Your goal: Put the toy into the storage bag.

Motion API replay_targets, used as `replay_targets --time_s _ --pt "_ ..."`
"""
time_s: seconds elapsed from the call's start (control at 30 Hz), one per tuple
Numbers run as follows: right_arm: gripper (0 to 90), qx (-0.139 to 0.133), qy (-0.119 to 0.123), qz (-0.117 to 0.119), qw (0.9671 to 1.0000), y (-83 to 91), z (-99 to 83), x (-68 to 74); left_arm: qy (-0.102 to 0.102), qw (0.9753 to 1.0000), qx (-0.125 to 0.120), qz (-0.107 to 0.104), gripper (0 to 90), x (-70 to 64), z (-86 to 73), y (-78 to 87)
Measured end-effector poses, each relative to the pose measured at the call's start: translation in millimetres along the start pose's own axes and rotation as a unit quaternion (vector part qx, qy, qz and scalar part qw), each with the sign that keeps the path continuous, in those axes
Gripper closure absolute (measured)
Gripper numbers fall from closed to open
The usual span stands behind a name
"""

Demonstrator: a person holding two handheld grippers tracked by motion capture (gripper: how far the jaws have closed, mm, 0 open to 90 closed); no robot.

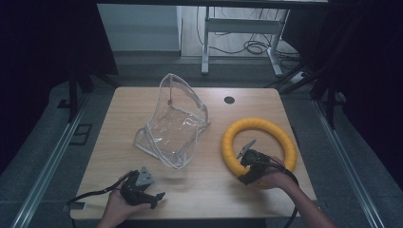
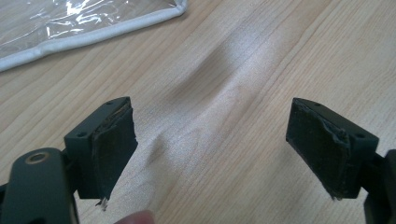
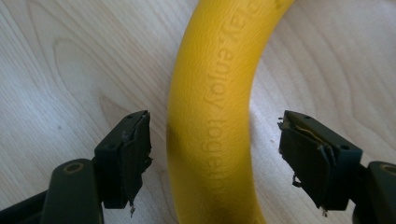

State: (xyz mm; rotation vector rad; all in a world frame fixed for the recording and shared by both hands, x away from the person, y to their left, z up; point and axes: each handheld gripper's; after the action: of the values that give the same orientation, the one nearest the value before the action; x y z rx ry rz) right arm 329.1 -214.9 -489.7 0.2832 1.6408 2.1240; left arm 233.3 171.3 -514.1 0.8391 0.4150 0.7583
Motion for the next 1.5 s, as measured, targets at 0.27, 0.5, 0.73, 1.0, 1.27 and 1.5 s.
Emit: replay_targets --time_s 0.27,0.5,0.73,1.0,1.27,1.5 --pt "30.4 0.032 0.020 0.013 0.9992 -11.8 1.7 -0.9 0.000 1.0000 -0.001 0.002 15.8 0.3 -0.1 1.7" --pt "38.8 0.034 0.023 0.021 0.9989 -13.6 2.6 -2.0 0.000 1.0000 0.001 0.001 15.8 -0.2 -0.3 -0.1" --pt "49.4 0.034 0.018 0.039 0.9985 -13.0 3.2 -5.6 -0.002 1.0000 0.001 0.002 15.7 -0.1 -0.2 0.1" --pt "50.3 0.042 0.028 0.033 0.9982 -12.0 6.1 -3.2 -0.003 1.0000 0.001 0.004 15.7 -0.1 -0.3 0.3" --pt "50.5 0.024 0.028 0.033 0.9988 2.8 5.1 -6.9 -0.003 1.0000 -0.001 0.004 15.8 0.2 -0.2 0.9" --pt "50.7 0.011 0.026 0.033 0.9991 13.7 6.4 -6.0 -0.003 1.0000 -0.001 0.004 15.8 0.2 -0.2 0.6"
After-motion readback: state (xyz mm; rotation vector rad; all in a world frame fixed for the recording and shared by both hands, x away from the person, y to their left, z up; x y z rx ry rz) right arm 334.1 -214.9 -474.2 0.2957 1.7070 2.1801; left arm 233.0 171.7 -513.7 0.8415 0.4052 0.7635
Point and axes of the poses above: each handheld gripper's, and its own axes: y roughly backward along the jaws, z roughly out of its top, x roughly to its left, and after that the axes turned 7 degrees about y, right-handed
